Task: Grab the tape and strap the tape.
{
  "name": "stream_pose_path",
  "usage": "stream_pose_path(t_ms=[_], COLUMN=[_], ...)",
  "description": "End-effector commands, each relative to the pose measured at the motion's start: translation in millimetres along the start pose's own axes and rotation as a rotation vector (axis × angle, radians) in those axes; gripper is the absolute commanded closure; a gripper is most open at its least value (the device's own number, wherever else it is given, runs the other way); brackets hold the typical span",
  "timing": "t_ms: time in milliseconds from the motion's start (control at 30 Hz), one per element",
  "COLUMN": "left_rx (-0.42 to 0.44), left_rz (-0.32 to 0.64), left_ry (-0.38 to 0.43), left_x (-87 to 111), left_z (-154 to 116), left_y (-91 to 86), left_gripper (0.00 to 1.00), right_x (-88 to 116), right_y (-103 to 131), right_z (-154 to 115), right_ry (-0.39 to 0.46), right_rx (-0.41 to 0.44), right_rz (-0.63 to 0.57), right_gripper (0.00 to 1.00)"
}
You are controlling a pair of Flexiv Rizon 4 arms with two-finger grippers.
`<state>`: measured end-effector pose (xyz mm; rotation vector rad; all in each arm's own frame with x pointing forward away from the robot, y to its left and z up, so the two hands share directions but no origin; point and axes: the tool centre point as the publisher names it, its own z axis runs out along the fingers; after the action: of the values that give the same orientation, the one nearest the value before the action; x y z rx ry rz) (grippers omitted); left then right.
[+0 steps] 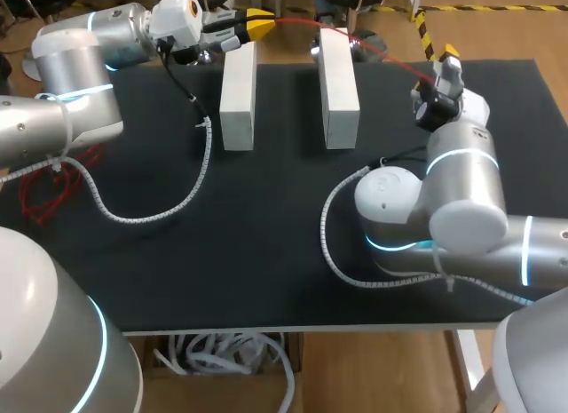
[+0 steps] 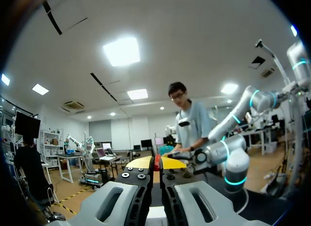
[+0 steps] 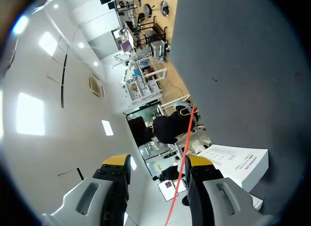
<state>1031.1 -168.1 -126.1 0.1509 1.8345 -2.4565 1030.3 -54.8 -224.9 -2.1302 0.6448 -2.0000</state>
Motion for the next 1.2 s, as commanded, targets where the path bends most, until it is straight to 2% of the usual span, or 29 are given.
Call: stream_pose_path(t_ms=[33,367,433,567,633,700,733,767,867,967,1100,1200], left_rx=[0.001,0.001,0.001,0.001,0.001,0.001,0.001,0.001,0.001,0.001,0.001,0.001], left_rz=[-0.001,-0.001,-0.001,-0.001,-0.001,-0.001,-0.001,-0.001,-0.001,-0.001,-0.001,-0.001], left_ry=[0.002,0.002,0.002,0.002,0.002,0.002,0.002,0.002,0.002,0.002,0.002,0.002], left_x=[-0.9,-0.9,-0.9,-0.9,-0.9,-0.9,-0.9,-0.9,-0.9,-0.9,-0.9,-0.9], left_z=[0.0,0.0,0.0,0.0,0.0,0.0,0.0,0.0,0.0,0.0,0.0,0.0], left_y=[0.7,0.7,0.7,0.7,0.7,0.7,0.7,0.7,0.7,0.7,0.7,0.7], left_gripper=[1.0,1.0,1.0,1.0,1.0,1.0,1.0,1.0,1.0,1.0,1.0,1.0], right_x=[2.9,2.1,1.9,1.9,1.6,0.8,0.6,0.3,-0.4,-1.5,-2.6,0.5], right_y=[0.5,-1.8,-2.7,-3.4,-3.5,-3.2,-3.1,-3.0,-3.2,-4.9,-5.1,-6.0], right_z=[-2.3,-4.9,-4.5,-4.9,-5.3,-5.6,-5.7,-5.7,-5.1,-4.4,-6.4,-9.2], right_ry=[-0.009,-0.012,-0.012,-0.012,-0.013,-0.014,-0.016,-0.017,-0.02,-0.014,-0.004,-0.058], right_rx=[0.002,0.006,0.006,0.007,0.007,0.008,0.007,0.006,-0.004,0.004,0.024,-0.019], right_rz=[-0.001,0.001,0.002,0.002,0.0,-0.005,-0.009,-0.013,-0.042,-0.1,-0.29,-0.365], right_gripper=[0.55,0.58,0.64,0.67,0.71,0.8,0.92,1.0,1.0,1.0,1.0,1.0])
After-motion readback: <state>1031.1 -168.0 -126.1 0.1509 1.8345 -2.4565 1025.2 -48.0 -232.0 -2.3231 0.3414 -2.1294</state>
